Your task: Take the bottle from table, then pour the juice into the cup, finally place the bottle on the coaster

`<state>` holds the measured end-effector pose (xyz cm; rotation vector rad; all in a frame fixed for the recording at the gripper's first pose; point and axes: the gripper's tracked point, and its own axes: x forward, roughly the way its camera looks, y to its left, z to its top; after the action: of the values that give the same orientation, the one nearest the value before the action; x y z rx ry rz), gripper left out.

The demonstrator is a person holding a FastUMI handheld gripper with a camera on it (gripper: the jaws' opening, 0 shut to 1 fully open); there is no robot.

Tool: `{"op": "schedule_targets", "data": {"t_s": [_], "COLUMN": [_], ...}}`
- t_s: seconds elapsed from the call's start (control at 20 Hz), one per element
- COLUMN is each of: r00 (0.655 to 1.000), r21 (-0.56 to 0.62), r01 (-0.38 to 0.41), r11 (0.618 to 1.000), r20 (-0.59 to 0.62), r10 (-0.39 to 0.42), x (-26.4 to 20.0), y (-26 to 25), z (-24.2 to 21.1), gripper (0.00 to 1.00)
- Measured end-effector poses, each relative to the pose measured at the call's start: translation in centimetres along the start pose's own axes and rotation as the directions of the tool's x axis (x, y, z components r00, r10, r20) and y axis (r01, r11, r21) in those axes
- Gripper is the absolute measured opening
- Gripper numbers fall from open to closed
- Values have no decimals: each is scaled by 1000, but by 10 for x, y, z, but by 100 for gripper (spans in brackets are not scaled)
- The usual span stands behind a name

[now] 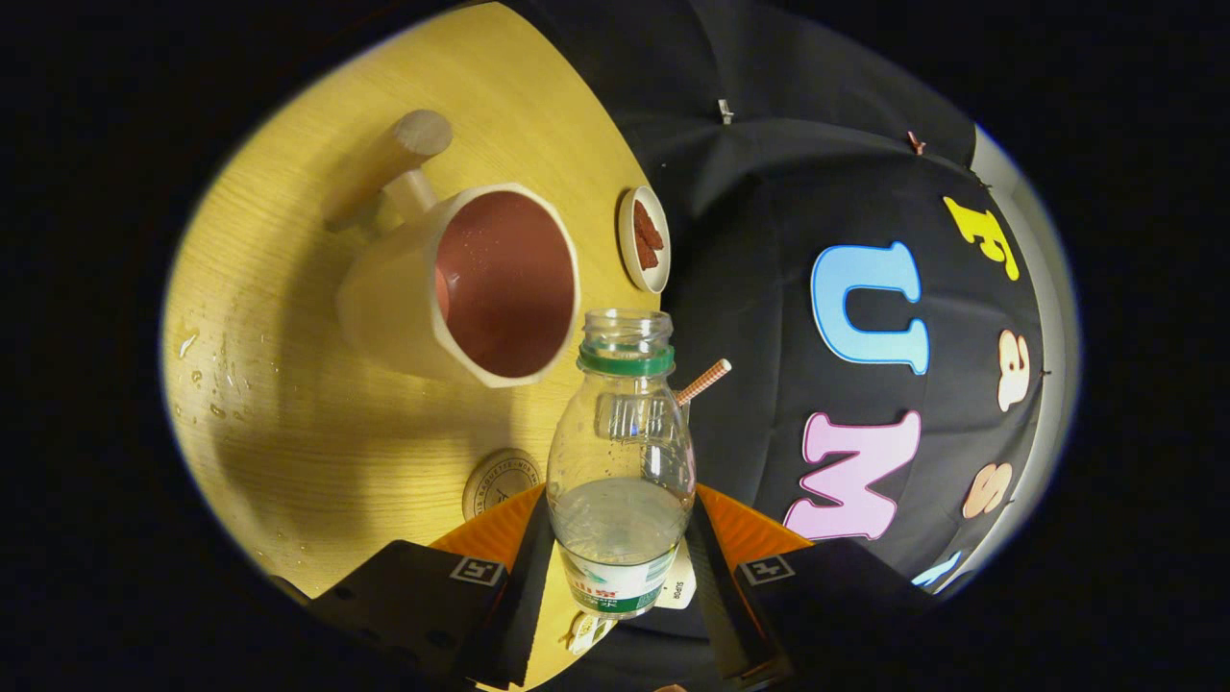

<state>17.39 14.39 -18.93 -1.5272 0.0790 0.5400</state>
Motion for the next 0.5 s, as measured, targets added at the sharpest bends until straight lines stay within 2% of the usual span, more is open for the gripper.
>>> {"op": "schedule_targets", "data": {"t_s": [0.5], "r00": [999], "r21": [-151], "r01": [-19], "r11": [988], "r20": [36], "r10": [25], "x": [10], "y": [-8], "z": [11], "gripper": [73]}}
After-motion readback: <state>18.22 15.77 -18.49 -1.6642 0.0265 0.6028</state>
